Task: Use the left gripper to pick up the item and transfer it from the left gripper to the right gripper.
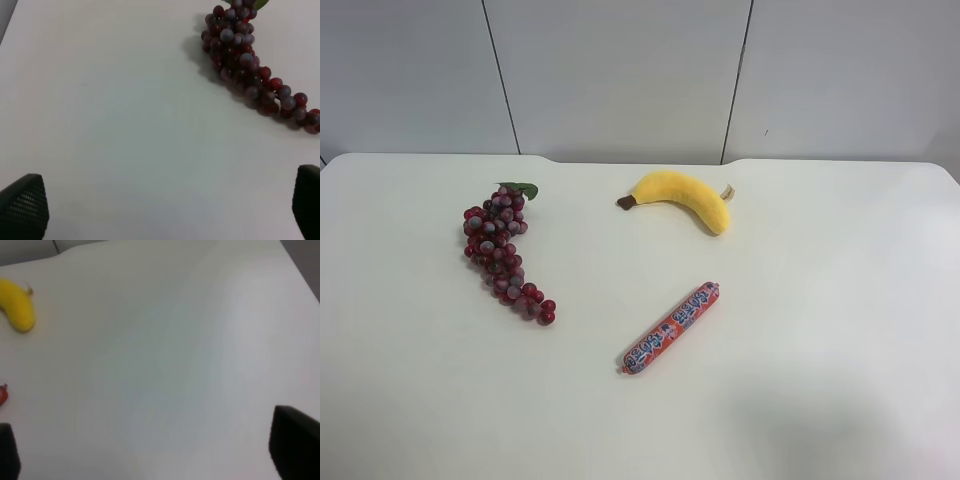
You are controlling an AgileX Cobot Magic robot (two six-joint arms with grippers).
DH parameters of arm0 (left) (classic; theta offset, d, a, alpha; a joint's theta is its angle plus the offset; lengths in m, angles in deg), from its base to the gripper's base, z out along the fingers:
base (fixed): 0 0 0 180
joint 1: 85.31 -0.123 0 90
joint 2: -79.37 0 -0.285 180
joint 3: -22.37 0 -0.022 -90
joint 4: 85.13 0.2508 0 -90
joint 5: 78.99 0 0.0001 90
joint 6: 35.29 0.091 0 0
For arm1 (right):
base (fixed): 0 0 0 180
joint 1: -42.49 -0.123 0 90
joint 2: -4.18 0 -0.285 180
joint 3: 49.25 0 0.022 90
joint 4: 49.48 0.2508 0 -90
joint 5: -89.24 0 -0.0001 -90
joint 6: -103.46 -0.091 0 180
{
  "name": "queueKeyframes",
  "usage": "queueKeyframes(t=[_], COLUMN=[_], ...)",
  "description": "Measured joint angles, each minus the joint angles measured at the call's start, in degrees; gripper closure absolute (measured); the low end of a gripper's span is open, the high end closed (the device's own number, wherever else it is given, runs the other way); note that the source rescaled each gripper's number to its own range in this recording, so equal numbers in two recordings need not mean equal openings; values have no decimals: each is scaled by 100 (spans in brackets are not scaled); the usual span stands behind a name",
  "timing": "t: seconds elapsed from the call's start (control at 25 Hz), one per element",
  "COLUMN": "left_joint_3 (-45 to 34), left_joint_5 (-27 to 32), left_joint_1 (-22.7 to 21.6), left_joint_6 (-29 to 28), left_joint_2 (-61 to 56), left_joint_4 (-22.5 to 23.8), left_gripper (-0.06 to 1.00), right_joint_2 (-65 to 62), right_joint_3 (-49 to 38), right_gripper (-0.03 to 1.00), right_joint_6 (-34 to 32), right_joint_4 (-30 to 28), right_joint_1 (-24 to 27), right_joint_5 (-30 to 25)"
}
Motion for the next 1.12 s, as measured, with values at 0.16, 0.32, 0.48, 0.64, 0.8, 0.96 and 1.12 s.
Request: queueKeyframes(t=[0.16, 0.32, 0.48, 0.64, 0.8, 0.96, 1.12], left_joint_3=[0, 0, 0, 0, 0, 0, 0], left_joint_5=[0, 0, 0, 0, 0, 0, 0], left_joint_1=[0, 0, 0, 0, 0, 0, 0], left_joint_6=[0, 0, 0, 0, 0, 0, 0], left_joint_2=[0, 0, 0, 0, 0, 0, 0], left_joint_4=[0, 0, 0, 0, 0, 0, -51], left_gripper=[-6, -6, -6, -6, -6, -6, -6], right_joint_2=[0, 0, 0, 0, 0, 0, 0], right_joint_3=[0, 0, 0, 0, 0, 0, 0], right_gripper=[-3, -3, -3, -3, -3, -3, -3], right_joint_6=[0, 0, 0, 0, 0, 0, 0], right_joint_4=[0, 0, 0, 0, 0, 0, 0], right_joint_1=[0, 0, 0, 0, 0, 0, 0], right_joint_5=[0, 0, 0, 0, 0, 0, 0])
